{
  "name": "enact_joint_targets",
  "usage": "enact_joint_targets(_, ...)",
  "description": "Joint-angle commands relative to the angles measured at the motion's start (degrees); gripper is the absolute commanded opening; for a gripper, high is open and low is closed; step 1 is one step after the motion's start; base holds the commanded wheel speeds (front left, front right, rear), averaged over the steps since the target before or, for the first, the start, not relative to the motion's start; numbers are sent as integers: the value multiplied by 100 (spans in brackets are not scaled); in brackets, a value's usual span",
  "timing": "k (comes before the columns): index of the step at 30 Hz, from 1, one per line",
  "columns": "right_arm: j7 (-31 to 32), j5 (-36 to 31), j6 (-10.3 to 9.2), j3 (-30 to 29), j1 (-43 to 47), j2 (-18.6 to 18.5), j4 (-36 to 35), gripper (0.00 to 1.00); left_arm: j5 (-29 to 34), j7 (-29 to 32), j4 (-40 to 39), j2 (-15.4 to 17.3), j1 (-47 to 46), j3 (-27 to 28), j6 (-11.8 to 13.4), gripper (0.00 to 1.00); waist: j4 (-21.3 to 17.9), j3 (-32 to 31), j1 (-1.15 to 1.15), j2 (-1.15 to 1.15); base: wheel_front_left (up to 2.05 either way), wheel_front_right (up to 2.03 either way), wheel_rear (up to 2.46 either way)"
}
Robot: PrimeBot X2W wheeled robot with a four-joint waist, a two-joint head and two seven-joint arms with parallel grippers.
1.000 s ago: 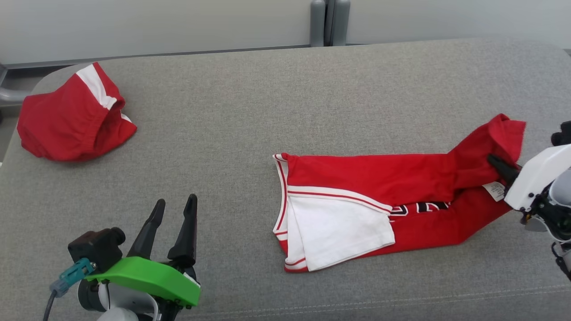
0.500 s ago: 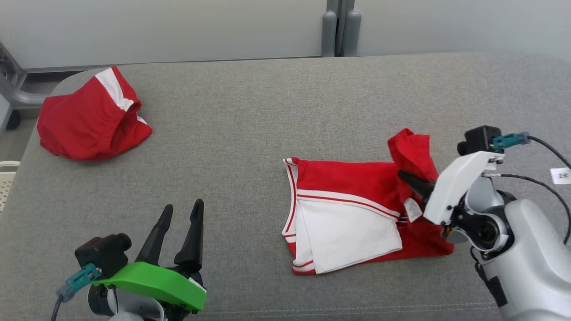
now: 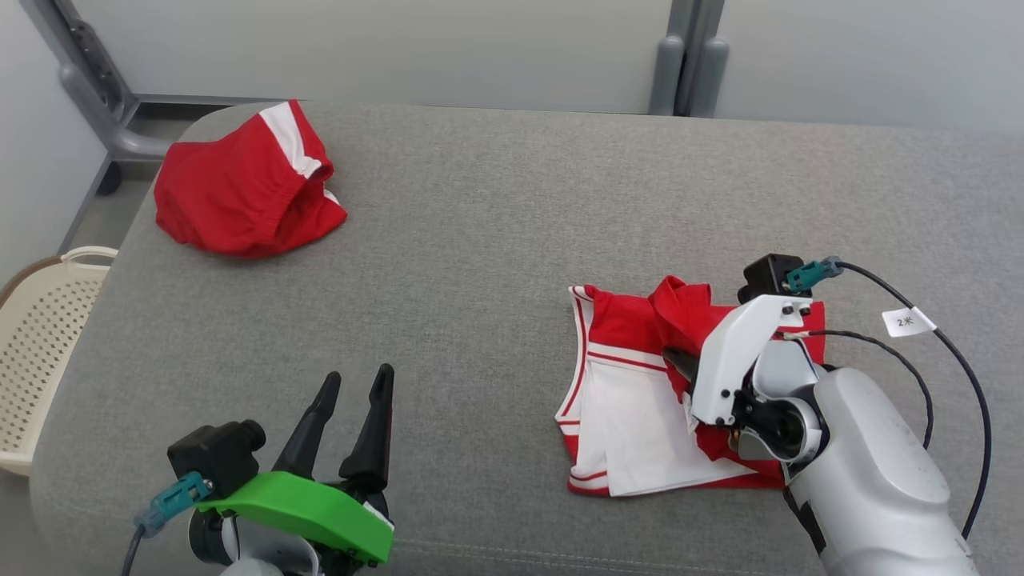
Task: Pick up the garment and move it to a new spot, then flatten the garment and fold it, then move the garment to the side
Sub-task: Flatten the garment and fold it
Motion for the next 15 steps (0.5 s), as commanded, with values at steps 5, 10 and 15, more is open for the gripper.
enact_joint_targets(5,-232,-374,0,0,-250,45,635,9,-7,-32,86,-74,-111,-58,-69,100,319,-15,0,0,0,0,0)
enact_joint_targets(10,-412,-541,0,65,-484,70,1172,100,-16,-40,166,-98,-116,-80,-92,100,416,-65,0,0,0,0,0)
enact_joint_targets(15,-486,-271,0,391,-697,65,1447,100,-41,-32,220,-103,-30,-97,-93,100,385,-172,0,0,0,0,0)
